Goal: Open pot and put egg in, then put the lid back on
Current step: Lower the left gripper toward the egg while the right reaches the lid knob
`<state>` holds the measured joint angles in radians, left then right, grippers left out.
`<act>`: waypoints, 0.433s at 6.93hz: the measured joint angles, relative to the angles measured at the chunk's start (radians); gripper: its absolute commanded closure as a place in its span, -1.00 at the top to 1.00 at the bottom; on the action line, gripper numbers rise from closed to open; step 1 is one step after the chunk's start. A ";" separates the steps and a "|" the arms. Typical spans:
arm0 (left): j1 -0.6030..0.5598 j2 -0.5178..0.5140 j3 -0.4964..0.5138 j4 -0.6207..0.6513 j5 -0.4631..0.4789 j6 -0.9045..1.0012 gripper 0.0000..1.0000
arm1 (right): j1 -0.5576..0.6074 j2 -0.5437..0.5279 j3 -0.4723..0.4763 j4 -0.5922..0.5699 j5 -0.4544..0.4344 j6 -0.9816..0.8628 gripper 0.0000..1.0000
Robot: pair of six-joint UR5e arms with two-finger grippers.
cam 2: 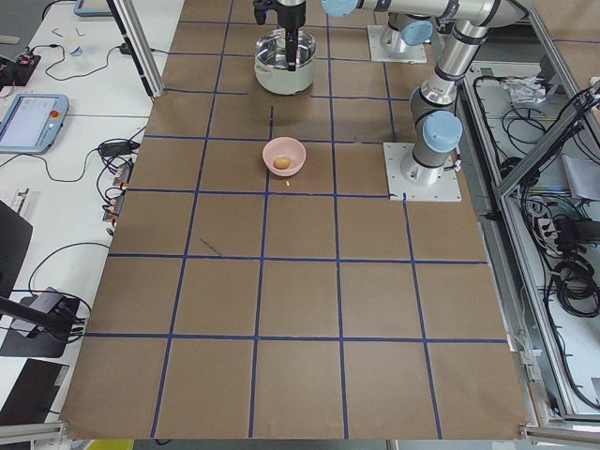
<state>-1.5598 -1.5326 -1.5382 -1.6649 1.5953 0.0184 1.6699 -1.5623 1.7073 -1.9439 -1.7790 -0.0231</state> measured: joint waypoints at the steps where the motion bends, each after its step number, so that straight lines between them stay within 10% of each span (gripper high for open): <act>1: -0.001 0.001 -0.001 0.000 0.000 0.000 1.00 | -0.004 -0.006 0.002 0.003 0.006 -0.012 1.00; 3: -0.001 0.015 -0.024 -0.007 0.004 0.014 1.00 | -0.007 -0.042 0.019 0.015 0.010 -0.058 1.00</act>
<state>-1.5607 -1.5175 -1.5624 -1.6720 1.5990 0.0324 1.6628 -1.6048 1.7258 -1.9289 -1.7692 -0.0814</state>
